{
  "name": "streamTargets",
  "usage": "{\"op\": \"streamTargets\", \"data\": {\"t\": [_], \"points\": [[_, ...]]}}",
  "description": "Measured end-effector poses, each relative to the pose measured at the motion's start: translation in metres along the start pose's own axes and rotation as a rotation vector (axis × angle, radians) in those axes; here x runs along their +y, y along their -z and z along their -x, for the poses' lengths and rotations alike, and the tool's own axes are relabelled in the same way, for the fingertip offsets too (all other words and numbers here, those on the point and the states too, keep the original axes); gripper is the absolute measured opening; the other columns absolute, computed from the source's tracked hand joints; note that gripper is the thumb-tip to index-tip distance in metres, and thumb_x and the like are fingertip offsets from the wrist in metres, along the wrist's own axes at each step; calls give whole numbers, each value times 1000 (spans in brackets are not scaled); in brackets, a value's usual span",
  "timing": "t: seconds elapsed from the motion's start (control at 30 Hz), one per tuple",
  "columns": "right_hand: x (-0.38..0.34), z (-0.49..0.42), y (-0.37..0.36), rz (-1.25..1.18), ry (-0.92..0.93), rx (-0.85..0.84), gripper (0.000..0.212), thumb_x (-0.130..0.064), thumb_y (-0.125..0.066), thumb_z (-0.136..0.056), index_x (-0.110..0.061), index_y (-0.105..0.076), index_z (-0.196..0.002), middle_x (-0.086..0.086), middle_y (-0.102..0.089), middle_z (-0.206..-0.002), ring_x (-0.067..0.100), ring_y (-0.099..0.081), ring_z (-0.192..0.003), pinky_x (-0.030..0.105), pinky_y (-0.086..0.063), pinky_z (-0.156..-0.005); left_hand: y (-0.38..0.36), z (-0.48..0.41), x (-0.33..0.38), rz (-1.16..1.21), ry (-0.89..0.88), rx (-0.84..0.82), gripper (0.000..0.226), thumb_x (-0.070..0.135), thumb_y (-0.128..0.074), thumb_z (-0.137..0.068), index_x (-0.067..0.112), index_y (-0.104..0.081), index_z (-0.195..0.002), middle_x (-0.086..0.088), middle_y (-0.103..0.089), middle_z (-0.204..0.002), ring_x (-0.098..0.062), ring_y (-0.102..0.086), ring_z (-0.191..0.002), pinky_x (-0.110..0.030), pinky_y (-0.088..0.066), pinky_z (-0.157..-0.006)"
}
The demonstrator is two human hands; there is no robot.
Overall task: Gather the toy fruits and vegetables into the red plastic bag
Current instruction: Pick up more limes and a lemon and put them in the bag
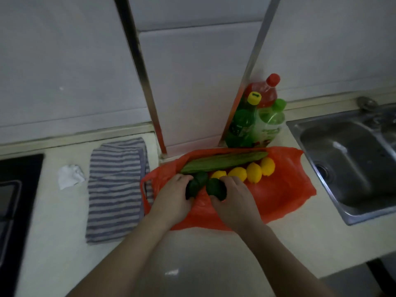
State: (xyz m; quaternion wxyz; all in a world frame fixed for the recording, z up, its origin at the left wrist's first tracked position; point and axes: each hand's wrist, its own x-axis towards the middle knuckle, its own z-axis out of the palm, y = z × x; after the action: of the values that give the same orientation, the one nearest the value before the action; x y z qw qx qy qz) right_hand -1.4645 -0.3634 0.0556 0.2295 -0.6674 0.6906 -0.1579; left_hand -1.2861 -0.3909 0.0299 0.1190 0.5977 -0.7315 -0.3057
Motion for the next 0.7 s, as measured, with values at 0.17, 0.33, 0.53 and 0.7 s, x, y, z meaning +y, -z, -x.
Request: {"op": "streamTargets", "data": {"t": [0.17,0.33,0.53,0.7], "points": [[-7,-17,-9,-63,60,-43,43,-32,-67,-81,-17,-54,-119,0,-53,-111,18,-50,-100,26,-39,-77,7,0,-8,-22,64,45,48,11,-66,-78,18,-58,-126,-4,-56,-118,-24,-57,-107,-23,-36,-84],[-17,-30,-16,-80,96,-77,48,-37,-64,-84,-16,-52,-125,-1,-51,-114,16,-49,-105,23,-39,-85,10,4,-17,-71,116,60,60,12,-67,-75,17,-53,-134,-4,-54,-127,-27,-55,-115,-37,-44,-97],[-30,-40,-29,-104,64,-88,51,-41,-64,-85,-15,-50,-127,0,-50,-116,17,-51,-103,24,-40,-81,14,0,-18,-219,104,114,59,9,-59,-79,18,-49,-136,-3,-53,-126,-26,-51,-116,-38,-45,-91],[-37,-39,-50,-145,53,-116,61,-43,-62,-86,-19,-43,-139,2,-49,-126,19,-52,-109,29,-45,-91,17,-4,-31,-212,108,123,54,9,-59,-79,17,-53,-132,-3,-56,-127,-25,-52,-116,-36,-46,-92]]}}
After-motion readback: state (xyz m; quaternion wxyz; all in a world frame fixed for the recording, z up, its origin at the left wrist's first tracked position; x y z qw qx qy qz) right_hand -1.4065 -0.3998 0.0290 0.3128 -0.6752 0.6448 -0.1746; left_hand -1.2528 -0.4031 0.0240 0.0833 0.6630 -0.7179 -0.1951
